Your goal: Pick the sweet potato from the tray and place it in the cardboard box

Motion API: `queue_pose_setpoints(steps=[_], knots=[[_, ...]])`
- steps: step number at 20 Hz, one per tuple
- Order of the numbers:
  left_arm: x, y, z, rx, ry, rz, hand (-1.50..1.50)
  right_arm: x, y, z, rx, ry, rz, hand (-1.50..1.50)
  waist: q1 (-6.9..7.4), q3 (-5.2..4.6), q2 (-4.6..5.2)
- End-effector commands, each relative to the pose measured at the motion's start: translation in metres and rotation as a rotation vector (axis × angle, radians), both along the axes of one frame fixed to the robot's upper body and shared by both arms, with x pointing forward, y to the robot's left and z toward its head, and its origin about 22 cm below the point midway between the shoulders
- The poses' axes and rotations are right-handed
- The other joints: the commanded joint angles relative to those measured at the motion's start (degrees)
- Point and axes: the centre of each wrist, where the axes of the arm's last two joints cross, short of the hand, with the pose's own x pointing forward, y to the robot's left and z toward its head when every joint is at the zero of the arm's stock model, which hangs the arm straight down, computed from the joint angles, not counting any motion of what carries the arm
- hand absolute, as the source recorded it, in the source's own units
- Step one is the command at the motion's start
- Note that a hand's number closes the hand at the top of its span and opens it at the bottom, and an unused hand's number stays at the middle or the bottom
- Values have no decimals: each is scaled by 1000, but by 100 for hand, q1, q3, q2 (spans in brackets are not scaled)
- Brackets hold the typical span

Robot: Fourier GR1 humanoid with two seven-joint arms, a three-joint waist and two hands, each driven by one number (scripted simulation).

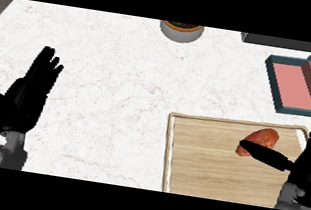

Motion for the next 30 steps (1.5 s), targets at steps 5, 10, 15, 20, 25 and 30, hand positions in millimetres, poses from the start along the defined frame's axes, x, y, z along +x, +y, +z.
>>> queue_pose_setpoints(steps=[5,10,15,20,25,30], knots=[[-9,-17,0,-3,6,-8,0,-3,0,-1,54,47,-20,-150,-7,0,-5],[-3,-7,1,7,-5,-5,0,-4,3,-19,37,49,-26,-150,-9,0,-3],[7,5,21,-3,-17,6,0,11,6,-25,81,61,-18,-150,-3,1,-1],[-3,-2,11,-13,0,-11,0,7,3,-39,77,67,-11,-150,-3,1,-3],[-6,-7,16,-7,16,-3,0,1,6,-53,41,86,-2,-150,0,1,-4],[-21,3,-6,-3,-1,-4,0,10,2,-32,-60,106,58,150,10,-2,-8]])
